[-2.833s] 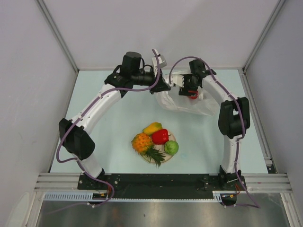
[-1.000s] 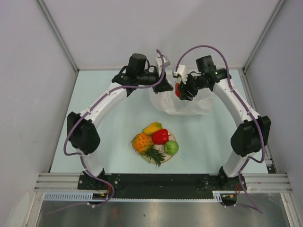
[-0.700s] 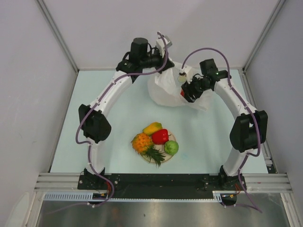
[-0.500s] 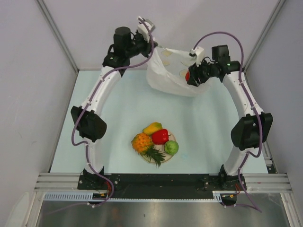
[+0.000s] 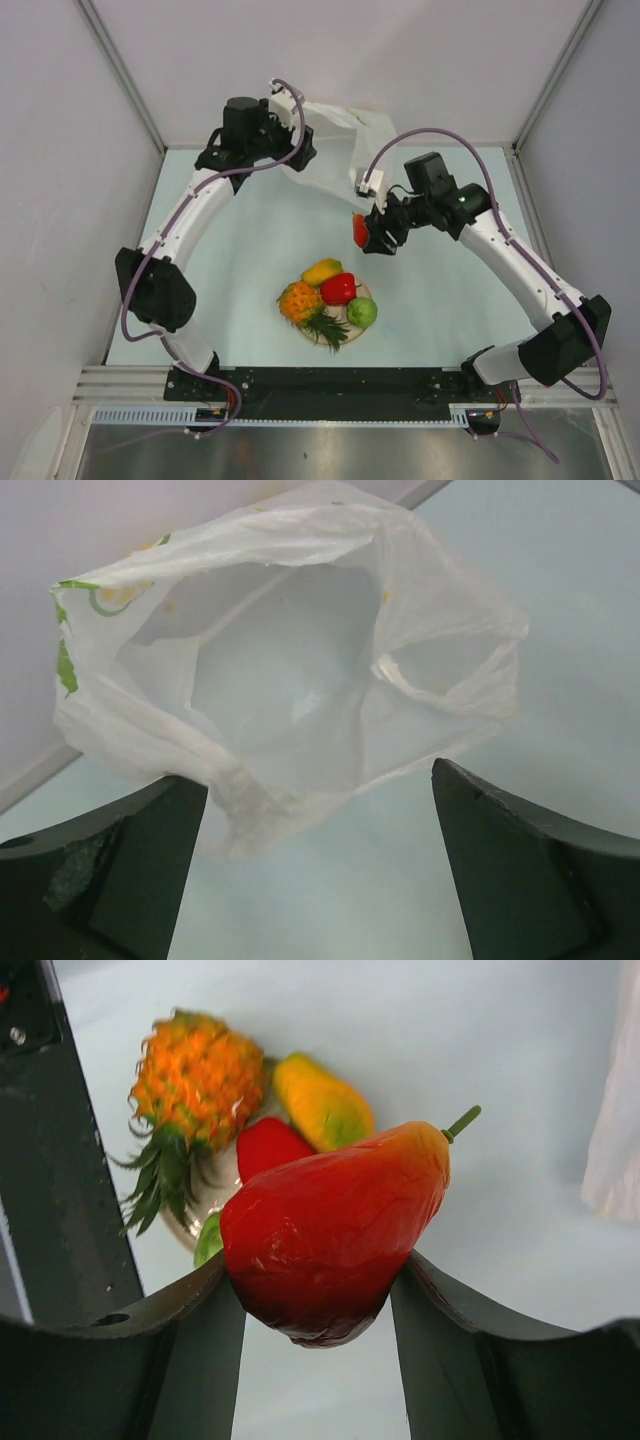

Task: Take the fake fruits out of the plastic bag
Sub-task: Place the fake fruit on the plate.

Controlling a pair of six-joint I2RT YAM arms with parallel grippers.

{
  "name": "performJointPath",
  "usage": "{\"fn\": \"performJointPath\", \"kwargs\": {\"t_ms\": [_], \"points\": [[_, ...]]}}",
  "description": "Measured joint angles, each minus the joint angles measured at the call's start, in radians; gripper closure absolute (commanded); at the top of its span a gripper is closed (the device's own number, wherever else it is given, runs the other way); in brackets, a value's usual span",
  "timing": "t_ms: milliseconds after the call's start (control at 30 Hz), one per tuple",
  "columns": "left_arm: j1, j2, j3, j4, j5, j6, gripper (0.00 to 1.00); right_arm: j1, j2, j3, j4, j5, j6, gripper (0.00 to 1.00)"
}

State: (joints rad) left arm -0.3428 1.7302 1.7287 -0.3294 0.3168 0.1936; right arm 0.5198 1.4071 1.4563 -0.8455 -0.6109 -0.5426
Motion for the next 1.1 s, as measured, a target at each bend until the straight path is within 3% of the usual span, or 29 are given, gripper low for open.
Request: {"fn": "performJointPath", "kwargs": {"t_ms": [300,533,833,1100], "points": [[0.000,-0.214,-0.106,-0.060,-0.009,0.019,0.00,0.040,0.006,-0.069,-0.080,0.013,-0.068,0.60],[0.081,-0.468,-0.238,-0.071,-0.059,0.095,0.00,0.237,-0.041,-0.184,-0.077,0.052,-0.159,0.59],[0.136,-0.697,-0.497,-0.037,0.101,0.085,0.00,0.537,-0.033,-0.248,0.034,0.368,-0.359,0.59],[0.182,-0.967,-0.657,0.045,0.211,0.060,0.00,0.561,0.036,-0.264,0.105,0.547,-0.514,0.58]]}}
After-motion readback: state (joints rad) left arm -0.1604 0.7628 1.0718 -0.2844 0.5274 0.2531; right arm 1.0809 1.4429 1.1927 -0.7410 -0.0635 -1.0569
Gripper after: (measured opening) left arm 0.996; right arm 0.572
